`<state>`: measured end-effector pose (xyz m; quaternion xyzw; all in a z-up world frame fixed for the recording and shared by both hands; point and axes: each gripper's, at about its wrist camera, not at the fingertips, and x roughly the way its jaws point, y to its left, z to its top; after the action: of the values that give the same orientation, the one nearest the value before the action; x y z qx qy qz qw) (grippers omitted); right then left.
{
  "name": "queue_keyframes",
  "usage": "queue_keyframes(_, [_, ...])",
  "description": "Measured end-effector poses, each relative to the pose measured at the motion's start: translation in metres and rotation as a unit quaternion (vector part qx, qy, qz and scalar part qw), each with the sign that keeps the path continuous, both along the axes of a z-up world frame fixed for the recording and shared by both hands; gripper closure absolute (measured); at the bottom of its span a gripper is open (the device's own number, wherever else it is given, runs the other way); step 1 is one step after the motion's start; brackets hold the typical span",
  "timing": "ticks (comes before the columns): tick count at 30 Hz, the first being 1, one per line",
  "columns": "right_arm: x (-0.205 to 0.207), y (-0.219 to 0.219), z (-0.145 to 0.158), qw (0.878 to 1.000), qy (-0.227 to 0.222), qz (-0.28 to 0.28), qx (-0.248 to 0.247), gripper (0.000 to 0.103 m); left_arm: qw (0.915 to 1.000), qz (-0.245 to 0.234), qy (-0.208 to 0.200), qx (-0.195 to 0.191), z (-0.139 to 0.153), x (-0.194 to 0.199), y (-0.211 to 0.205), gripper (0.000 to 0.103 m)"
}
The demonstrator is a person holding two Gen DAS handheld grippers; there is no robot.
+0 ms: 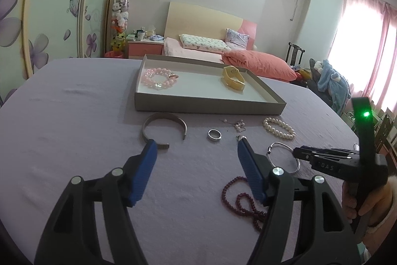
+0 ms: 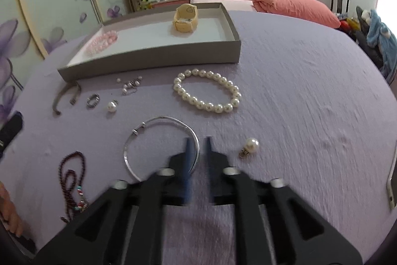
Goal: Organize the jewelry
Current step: 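Grasp the silver pearl bangle with the right tool while the left tool grasps the dark red bead necklace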
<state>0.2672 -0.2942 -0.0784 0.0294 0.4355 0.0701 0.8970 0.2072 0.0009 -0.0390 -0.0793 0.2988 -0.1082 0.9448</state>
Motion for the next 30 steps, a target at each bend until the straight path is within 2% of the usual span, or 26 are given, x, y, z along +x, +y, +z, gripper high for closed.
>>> queue_keyframes(1, [-0.001,0.002,0.002,1.0,-0.008,0.005,0.005,0.027,1.0,0.0,0.001,0.0,-0.001,0.0,-0.001,0.037])
queue_keyframes(5, [0.001,0.017,0.004,1.0,-0.007,0.029,0.006,0.026,1.0,0.001,0.003,-0.001,-0.001,0.0,-0.001,0.037])
queue_keyframes(9, [0.008,0.03,-0.005,0.999,0.009,0.035,-0.014,0.025,1.0,0.001,0.003,0.0,-0.002,-0.001,0.0,0.037])
queue_keyframes(12, [0.008,0.035,-0.012,0.999,0.017,0.037,-0.03,0.02,1.0,0.0,0.003,0.001,-0.002,-0.002,0.0,0.037])
queue_keyframes(14, [0.006,0.039,-0.014,0.998,0.009,0.041,-0.056,0.019,1.0,0.001,0.003,0.002,-0.002,-0.002,0.001,0.037])
queue_keyframes(16, [0.002,0.037,-0.014,0.998,0.004,0.037,-0.054,0.029,1.0,0.001,0.005,0.002,-0.003,-0.001,0.001,0.037])
queue_keyframes(24, [-0.009,0.007,-0.013,0.999,0.006,-0.011,-0.05,0.029,0.9998,-0.007,0.017,-0.003,-0.006,-0.002,-0.001,0.036])
queue_keyframes(26, [-0.011,-0.001,-0.013,0.998,0.007,-0.022,-0.053,0.029,0.9994,-0.02,0.027,-0.005,-0.007,-0.002,-0.005,0.03])
queue_keyframes(30, [-0.009,-0.009,-0.014,0.998,0.007,-0.031,-0.052,0.029,0.9978,-0.054,0.038,-0.002,-0.01,-0.005,-0.019,0.025])
